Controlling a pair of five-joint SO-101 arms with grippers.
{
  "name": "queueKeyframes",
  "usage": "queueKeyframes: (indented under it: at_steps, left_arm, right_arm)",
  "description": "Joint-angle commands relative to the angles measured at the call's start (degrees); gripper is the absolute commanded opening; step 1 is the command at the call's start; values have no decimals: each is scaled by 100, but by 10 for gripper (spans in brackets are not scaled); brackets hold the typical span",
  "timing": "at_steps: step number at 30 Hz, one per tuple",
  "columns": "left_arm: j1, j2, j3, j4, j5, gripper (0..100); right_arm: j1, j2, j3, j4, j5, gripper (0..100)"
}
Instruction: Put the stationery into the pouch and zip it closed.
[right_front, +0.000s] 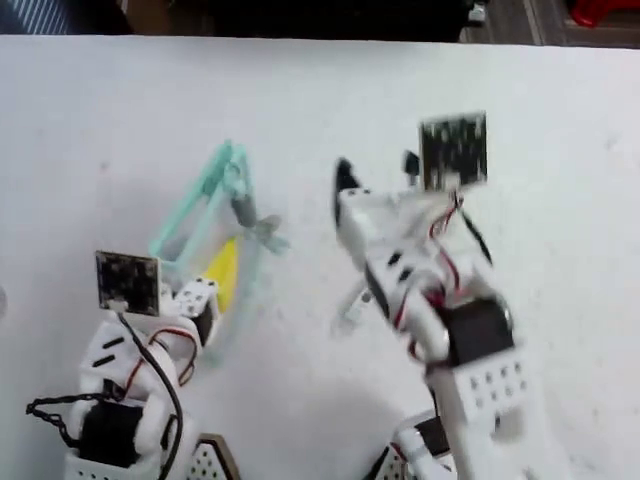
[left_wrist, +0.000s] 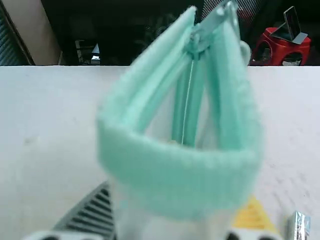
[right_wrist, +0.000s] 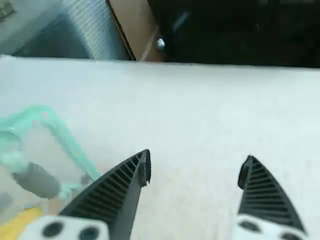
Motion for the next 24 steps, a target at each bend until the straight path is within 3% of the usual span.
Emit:
queueKeyframes:
  at_steps: [1,8,21,24]
  left_arm:
    - [-110,-31,-62,-211,105,203]
    - [-154,-31,-79,-220,105,203]
    - [-110,-31,-158,-193,97,203]
    - [-154,-31,-492,149,97,204]
  right_arm:
    - [268,1059,-721,1200,-62,269]
    - [365,2844,-941,1886,-26,269]
    - [189,4796,-941,1525,-70,269]
    - [180,5130,-941,1288,-79,269]
